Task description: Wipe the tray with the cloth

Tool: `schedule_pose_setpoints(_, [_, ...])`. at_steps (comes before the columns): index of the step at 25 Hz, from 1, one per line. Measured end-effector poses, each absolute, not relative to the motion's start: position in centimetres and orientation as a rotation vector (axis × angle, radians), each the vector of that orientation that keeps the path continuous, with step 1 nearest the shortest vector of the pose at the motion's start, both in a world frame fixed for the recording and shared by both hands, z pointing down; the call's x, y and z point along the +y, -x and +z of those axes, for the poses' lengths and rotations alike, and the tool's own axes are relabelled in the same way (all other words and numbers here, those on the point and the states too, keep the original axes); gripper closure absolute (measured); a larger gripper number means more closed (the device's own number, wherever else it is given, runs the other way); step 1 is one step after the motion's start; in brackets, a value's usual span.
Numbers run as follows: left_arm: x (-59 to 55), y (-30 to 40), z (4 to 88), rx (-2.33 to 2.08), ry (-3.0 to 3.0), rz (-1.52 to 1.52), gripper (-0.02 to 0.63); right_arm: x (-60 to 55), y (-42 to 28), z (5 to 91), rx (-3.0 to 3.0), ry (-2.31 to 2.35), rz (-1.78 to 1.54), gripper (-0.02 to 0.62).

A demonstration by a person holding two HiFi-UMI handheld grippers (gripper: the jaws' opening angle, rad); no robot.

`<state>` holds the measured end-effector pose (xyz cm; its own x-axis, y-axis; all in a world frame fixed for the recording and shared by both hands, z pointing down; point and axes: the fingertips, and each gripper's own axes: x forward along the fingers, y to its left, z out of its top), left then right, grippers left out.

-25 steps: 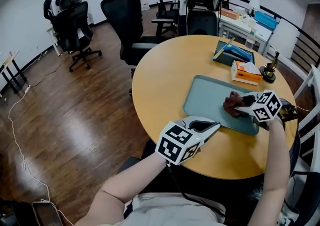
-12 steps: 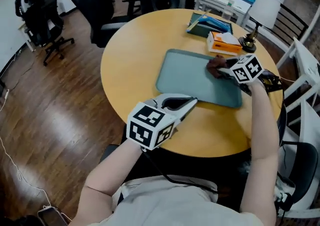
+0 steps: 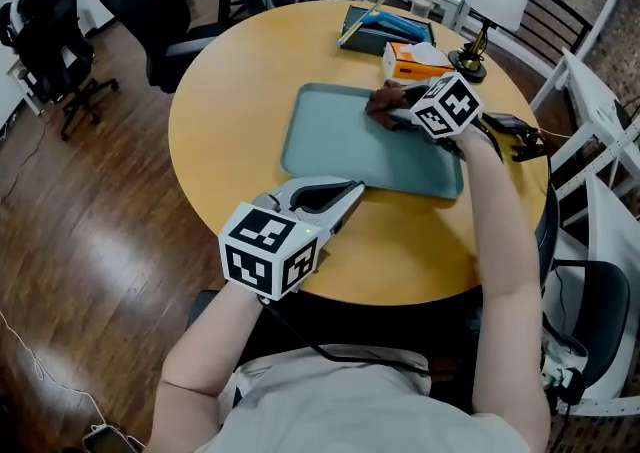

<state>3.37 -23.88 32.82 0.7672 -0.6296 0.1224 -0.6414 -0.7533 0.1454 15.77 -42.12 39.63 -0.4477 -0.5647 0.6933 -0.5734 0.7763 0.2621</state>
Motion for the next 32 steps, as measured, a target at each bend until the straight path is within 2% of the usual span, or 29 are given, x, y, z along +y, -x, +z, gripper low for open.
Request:
schedule_pose_setpoints(8, [-23.9,-2.9,32.7,-1.024,-2.770,0.079,0.604,-41.6,-13.8,39.7,-2.182,-0.778,0.023,0.431])
schedule_pose_setpoints(22, [-23.8,-3.1,32.6,-1.027,-2.781,0.074,0.604,-31.1,-11.4,39.5,-2.226,-0.430,-0.030,0.431])
schedule_pose_setpoints(32, [-23.5,-3.0,32.5,-1.034,-2.794,0.077,0.604,-29.0,-10.0,39.5,-2.263,-0.335,-0.043,0.431])
